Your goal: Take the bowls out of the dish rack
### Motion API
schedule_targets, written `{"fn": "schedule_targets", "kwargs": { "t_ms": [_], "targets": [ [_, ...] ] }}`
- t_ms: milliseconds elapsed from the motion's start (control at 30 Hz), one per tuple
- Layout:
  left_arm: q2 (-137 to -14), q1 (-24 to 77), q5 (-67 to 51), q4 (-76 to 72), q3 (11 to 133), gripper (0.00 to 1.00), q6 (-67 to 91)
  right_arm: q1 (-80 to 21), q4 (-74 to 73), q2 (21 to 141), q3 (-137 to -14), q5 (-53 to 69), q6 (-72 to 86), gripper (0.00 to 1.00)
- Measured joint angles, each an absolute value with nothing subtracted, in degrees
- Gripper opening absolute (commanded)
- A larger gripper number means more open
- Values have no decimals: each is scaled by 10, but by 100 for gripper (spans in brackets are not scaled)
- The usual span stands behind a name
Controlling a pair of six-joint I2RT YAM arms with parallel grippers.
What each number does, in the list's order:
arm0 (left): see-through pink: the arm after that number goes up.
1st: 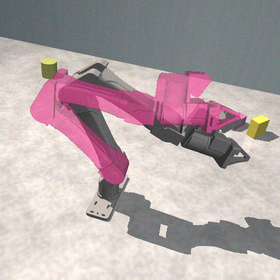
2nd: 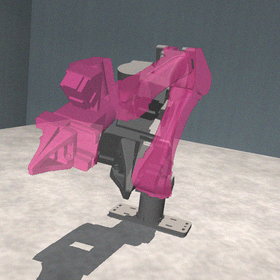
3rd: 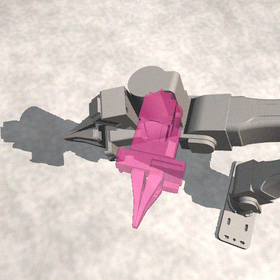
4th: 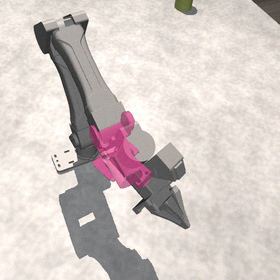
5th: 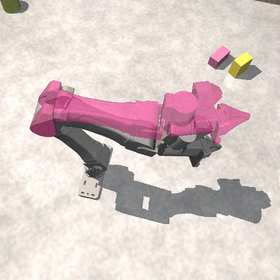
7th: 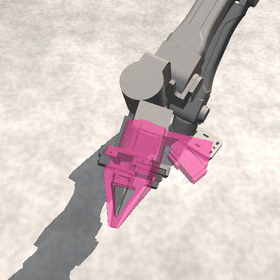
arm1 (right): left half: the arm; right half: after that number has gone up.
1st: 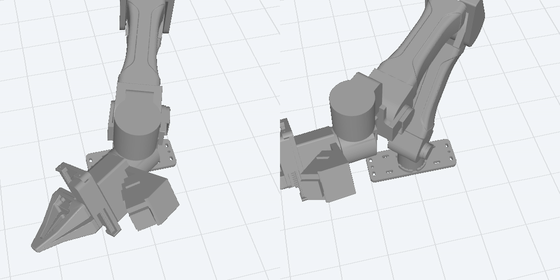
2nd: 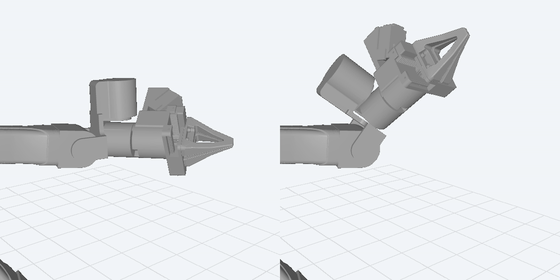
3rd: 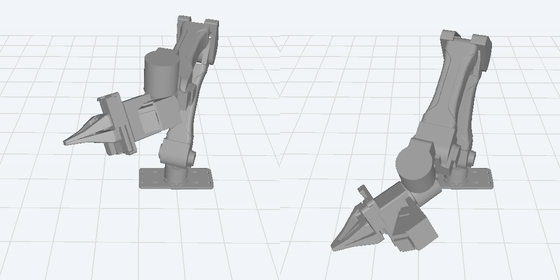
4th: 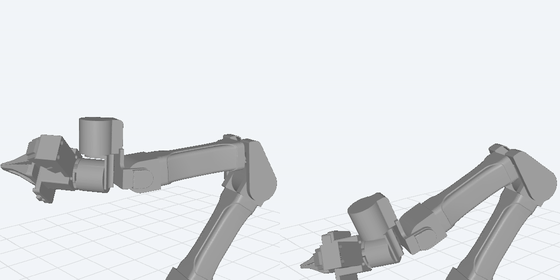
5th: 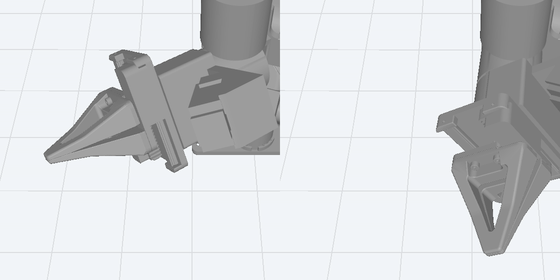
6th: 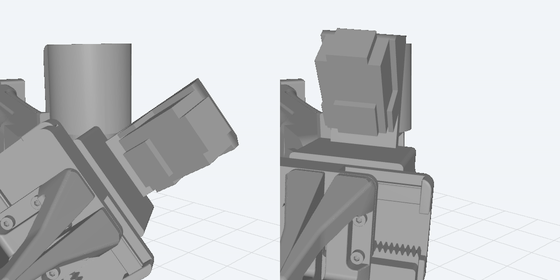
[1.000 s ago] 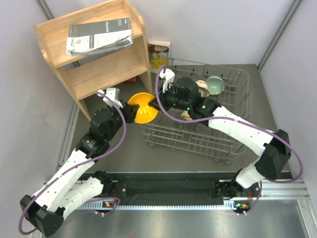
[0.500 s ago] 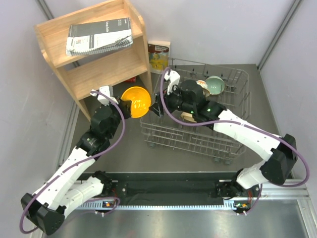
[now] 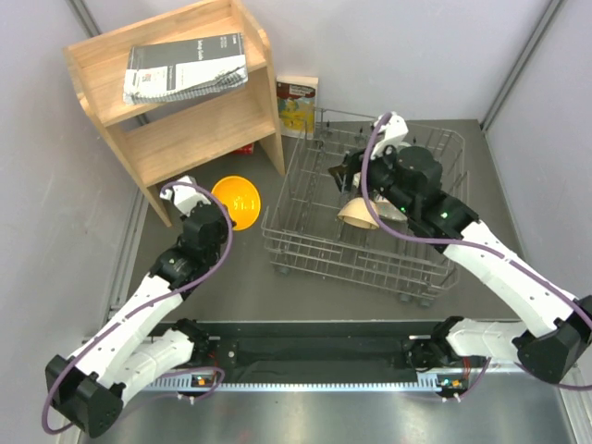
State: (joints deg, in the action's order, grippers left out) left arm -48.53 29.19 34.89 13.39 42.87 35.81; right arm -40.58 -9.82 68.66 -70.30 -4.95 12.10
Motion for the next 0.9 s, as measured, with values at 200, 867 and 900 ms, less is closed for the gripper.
{"fn": "schedule_targets", "kwargs": {
  "t_ms": [200, 867, 900],
  "targets": [
    [-528, 291, 359, 147, 372, 0, 437, -375, -109, 659, -681, -64, 120, 73],
    [-752, 238, 323, 127, 368, 0, 485, -312, -159, 642, -658, -63, 97, 74],
    [-760, 238, 317, 124, 367, 0, 486, -311, -168, 646, -663, -63, 94, 75]
  ]
}}
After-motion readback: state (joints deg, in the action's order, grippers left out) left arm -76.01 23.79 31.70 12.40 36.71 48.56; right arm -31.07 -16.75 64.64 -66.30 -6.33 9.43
